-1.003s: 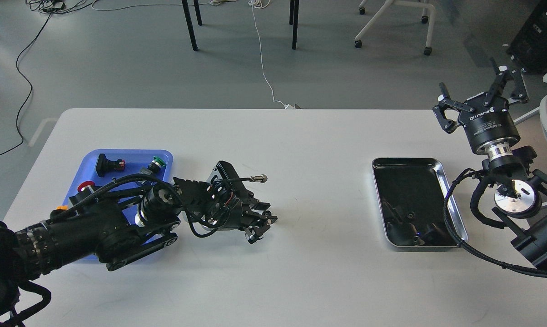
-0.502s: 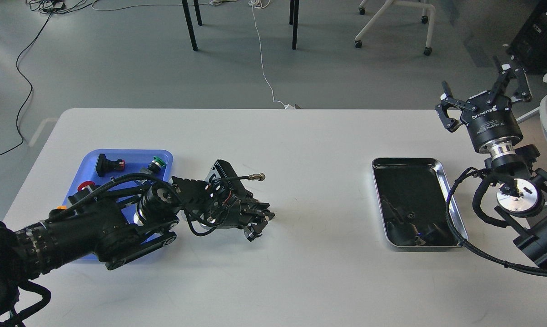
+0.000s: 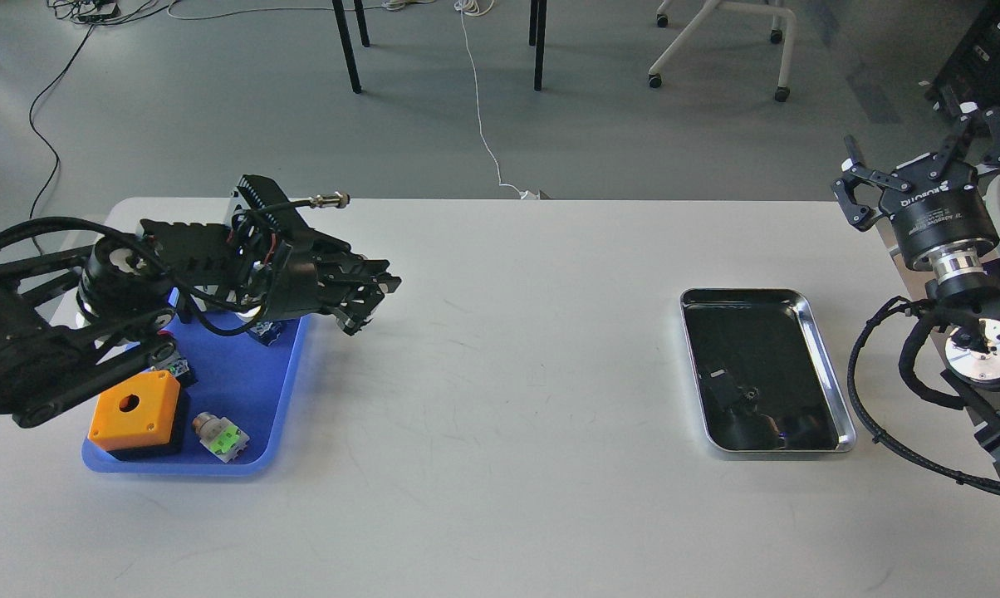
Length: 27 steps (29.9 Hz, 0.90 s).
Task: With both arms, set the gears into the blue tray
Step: 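Carry the gear to the blue tray and set it beside the orange block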
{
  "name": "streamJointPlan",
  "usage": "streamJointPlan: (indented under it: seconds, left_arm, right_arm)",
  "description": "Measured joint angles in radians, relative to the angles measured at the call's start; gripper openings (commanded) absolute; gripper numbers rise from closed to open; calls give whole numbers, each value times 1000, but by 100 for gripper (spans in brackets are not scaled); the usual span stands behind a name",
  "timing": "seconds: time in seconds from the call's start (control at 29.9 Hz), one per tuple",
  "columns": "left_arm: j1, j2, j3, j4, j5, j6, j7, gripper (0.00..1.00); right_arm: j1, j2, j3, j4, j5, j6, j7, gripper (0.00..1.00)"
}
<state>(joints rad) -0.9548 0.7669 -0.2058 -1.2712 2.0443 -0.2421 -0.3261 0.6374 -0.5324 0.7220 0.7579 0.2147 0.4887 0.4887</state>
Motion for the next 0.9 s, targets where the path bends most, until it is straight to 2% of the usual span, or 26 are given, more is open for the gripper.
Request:
streamJointPlan:
  seconds: [0.17,0.27,0.37,0.57,0.9]
  left_arm:
    - [36,105,20,42,-4,45,-64,14]
    - [84,118,24,107,-4,79,-101,14]
    - [131,118,26,186,-4,125,-119,14]
    - [194,67,29,327,-3,184,-136,15]
    - [220,21,31,410,2,188,-136,16]
  right_arm:
    - [-1,-1,1,0,0,0,0,99]
    - [-1,6,1,2,0,0,0,99]
    - [-1,7,1,3,0,0,0,99]
    - [4,-2,1,4,0,0,0,99]
    - [4,-5,0,5,0,0,0,99]
